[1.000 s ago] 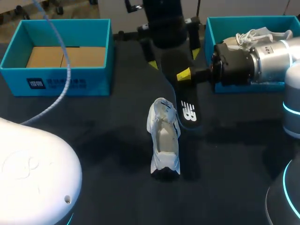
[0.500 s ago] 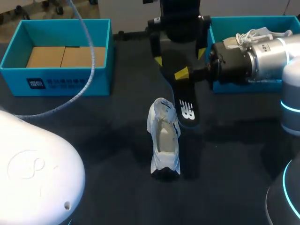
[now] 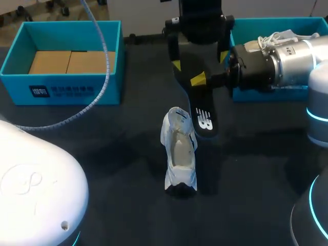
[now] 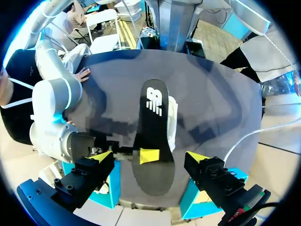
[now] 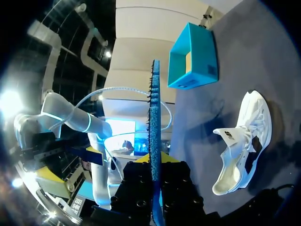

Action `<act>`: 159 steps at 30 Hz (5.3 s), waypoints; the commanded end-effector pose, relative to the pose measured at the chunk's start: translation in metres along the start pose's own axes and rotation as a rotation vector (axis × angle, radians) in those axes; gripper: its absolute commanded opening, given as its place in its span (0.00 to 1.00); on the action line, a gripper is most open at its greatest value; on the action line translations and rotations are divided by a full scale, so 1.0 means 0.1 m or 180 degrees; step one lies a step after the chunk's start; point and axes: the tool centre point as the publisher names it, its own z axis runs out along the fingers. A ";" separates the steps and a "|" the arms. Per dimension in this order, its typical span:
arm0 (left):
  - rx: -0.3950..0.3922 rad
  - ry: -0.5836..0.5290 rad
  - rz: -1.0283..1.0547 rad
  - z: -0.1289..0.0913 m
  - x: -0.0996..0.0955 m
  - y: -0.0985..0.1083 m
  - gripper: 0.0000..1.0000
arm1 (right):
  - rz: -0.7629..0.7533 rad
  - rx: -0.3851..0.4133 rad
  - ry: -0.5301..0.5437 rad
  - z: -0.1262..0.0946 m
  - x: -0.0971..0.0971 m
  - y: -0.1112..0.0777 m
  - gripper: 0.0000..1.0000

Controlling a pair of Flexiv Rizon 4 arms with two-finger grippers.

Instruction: Take the shoe out of the shoebox, open the shoe tongue, remove and reinsert the insole, then place the shoe into the shoebox

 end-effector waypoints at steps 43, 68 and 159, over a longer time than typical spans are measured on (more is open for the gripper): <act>0.0599 -0.3416 0.0202 -0.15 0.49 0.23 1.00 | 0.0080 -0.0206 0.0403 -0.13 0.24 -0.01 0.00; 0.0532 -0.3429 0.0618 -0.04 0.61 0.09 1.00 | 0.0034 -0.0322 0.0234 -0.31 0.18 -0.12 0.00; 0.0937 -0.4393 -0.0458 0.70 0.25 0.09 0.00 | -0.0722 -0.0646 -0.0706 -0.35 0.17 -0.63 1.00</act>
